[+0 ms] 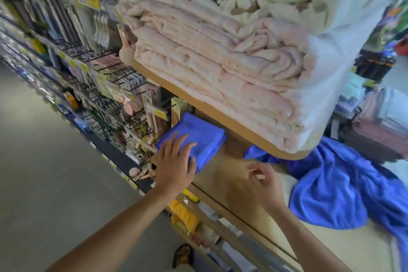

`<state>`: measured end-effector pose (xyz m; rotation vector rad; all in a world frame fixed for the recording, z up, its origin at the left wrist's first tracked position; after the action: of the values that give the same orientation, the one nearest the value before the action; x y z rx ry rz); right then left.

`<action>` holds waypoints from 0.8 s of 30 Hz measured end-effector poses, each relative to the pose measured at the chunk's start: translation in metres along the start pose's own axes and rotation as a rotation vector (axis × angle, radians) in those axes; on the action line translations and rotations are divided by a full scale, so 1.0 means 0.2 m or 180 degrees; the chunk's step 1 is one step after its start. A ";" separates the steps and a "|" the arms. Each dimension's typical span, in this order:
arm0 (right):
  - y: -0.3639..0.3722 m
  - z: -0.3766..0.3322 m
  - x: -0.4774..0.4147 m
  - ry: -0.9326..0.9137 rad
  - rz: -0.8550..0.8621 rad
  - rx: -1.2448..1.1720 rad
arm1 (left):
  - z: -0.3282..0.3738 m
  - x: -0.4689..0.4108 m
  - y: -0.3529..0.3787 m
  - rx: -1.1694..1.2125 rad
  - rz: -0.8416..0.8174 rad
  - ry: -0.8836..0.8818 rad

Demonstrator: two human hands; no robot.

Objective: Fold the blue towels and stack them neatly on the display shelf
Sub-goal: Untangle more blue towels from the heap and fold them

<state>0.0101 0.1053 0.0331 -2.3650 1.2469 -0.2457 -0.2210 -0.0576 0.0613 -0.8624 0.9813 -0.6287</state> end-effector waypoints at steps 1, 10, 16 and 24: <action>-0.07 0.03 0.06 -0.0136 0.0055 0.0272 | 0.12 0.03 0.03 0.0111 0.0016 0.0285; -0.68 0.43 0.51 0.0119 0.0754 0.2228 | 1.01 0.08 0.47 0.0426 -0.1283 0.1398; -0.77 0.48 0.66 -0.0280 0.0666 0.2539 | 1.41 -0.08 0.66 0.1097 -0.1677 0.1002; -0.79 0.44 0.72 -0.0292 0.0558 0.1981 | 1.53 -0.14 0.96 0.2721 -0.2508 -0.1419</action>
<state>0.2415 0.0918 0.0228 -1.7099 1.1220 -0.3970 0.0558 0.1659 -0.0015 -0.5376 -0.1142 -1.3250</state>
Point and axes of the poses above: each hand's wrist, its own x-axis away from the middle knuckle, its own y-axis out of the palm, z = x × y, the point moved 8 cm from there along -x, towards the middle knuckle, and after that the axes turned 6 degrees about -z, right-handed, at the moved point
